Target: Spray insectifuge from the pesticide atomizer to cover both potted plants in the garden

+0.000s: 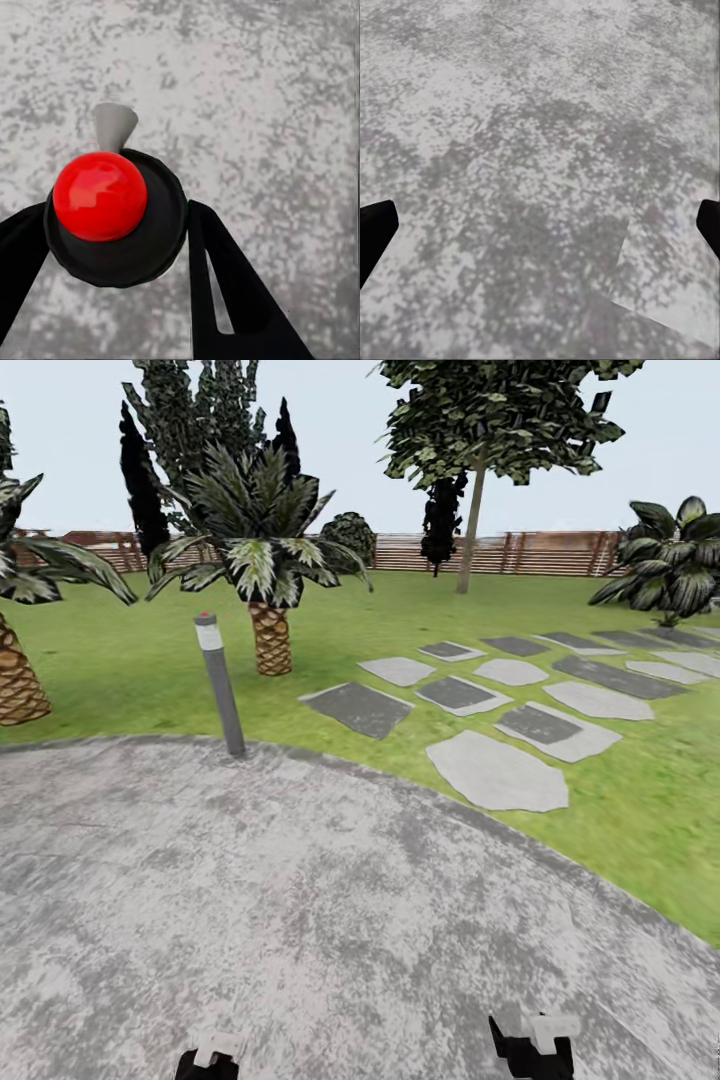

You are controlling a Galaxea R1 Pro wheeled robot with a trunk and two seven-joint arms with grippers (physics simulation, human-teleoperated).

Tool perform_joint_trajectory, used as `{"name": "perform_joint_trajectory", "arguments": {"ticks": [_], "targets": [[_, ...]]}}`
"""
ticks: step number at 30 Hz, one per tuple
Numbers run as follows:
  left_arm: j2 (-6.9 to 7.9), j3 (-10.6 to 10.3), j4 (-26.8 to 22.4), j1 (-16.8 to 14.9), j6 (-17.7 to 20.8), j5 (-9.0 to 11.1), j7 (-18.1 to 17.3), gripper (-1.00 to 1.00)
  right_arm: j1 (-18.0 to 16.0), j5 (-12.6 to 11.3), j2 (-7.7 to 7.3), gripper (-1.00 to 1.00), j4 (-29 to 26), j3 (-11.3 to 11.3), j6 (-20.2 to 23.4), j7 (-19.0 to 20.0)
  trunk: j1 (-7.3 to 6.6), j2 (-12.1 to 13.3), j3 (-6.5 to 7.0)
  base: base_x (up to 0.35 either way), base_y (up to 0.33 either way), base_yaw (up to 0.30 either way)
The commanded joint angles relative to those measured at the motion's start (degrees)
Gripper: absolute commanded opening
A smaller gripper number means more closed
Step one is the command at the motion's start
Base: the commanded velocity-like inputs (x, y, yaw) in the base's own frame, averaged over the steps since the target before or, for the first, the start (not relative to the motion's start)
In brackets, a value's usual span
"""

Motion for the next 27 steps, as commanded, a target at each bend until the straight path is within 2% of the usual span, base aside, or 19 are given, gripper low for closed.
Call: {"name": "perform_joint_trajectory", "arguments": {"ticks": [1, 27], "targets": [[0.01, 0.5, 0.0, 0.0, -0.2, -0.5, -0.2, -1.0, 0.0, -0.6, 0.01, 1.0, 0.1, 0.1, -0.2, 0.5, 0.02, 0.0, -0.05, 0.334, -0.002, -0.3], [0.1, 0.8, 0.0, 0.1, -0.2, -0.5, -0.2, -1.0, 0.0, -0.6, 0.03, 1.0, 0.1, 0.1, -0.2, 0.5, 0.02, 0.0, -0.05, 0.336, 0.0, -0.299]]}}
